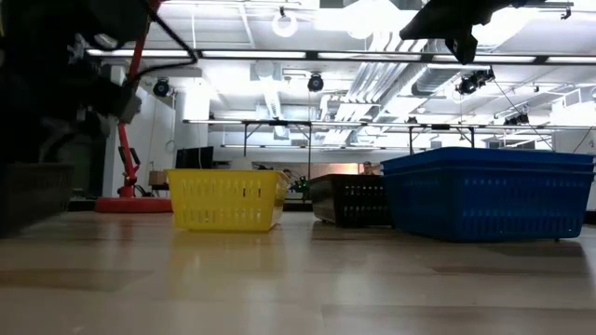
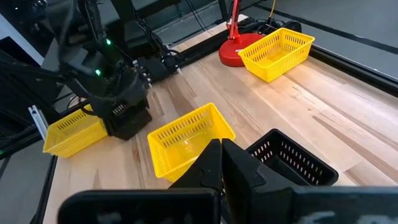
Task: Stack baskets by color
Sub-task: Stack the left black bin on the right black bin
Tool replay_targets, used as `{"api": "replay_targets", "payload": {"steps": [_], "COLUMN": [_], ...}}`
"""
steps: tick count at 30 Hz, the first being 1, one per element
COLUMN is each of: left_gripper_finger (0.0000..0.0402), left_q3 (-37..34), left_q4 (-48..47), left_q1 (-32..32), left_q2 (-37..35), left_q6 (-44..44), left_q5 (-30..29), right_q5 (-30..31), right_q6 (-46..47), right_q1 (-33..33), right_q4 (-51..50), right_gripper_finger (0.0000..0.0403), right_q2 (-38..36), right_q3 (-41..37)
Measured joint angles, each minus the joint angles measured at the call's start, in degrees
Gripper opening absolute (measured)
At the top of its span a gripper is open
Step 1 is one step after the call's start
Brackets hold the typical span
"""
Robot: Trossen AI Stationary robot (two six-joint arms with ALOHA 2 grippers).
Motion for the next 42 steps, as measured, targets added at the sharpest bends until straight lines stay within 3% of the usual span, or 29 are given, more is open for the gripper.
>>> {"api": "replay_targets", "payload": {"steps": [4,10,13,17,21,24,28,32,36,42], "left_gripper_finger": [0.0003,0.0001,0.0000,0.0000,0.0000,0.0000,0.0000,0.0000,0.0000,0.0000], "left_q3": [5.19,17.51,21.27,21.02,17.89,15.88,15.68,15.65,17.79,19.58], "left_q4": [-7.57,-13.07,-7.08,10.99,33.67,43.48,45.48,49.33,49.80,47.49], "left_q1": [1.50,6.00,9.26,12.54,13.99,14.25,14.78,16.53,18.67,21.29], "left_q2": [-5.33,-14.24,-16.29,-16.33,-12.41,-6.99,1.57,8.99,13.54,14.29], "left_q6": [-0.37,-4.40,-7.45,-7.86,-8.88,-14.77,-27.58,-35.73,-40.79,-41.94], "left_q5": [-1.23,-11.87,-18.10,-23.69,-26.32,-28.45,-30.03,-26.51,-23.62,-23.87], "right_q5": [0.00,-0.01,0.17,0.72,1.29,2.23,3.65,3.70,3.67,3.50], "right_q6": [0.00,0.01,0.17,-0.58,-1.36,-1.51,-1.51,-1.51,-1.41,-1.07], "right_q1": [0.02,-0.02,-0.02,-0.23,-1.22,-2.11,-3.22,-4.44,-5.34,-5.57], "right_q4": [0.03,1.96,5.29,10.32,11.98,12.02,12.31,12.07,12.02,11.18], "right_gripper_finger": [0.0000,0.0000,0.0000,0.0000,0.0000,0.0000,0.0000,0.0000,0.0000,0.0000], "right_q2": [0.00,-0.09,-0.43,-1.69,-3.95,-5.96,-8.35,-9.69,-9.81,-9.81], "right_q3": [0.00,0.00,-0.02,-0.02,-0.02,-0.02,-0.02,-0.02,-0.02,-0.02]}}
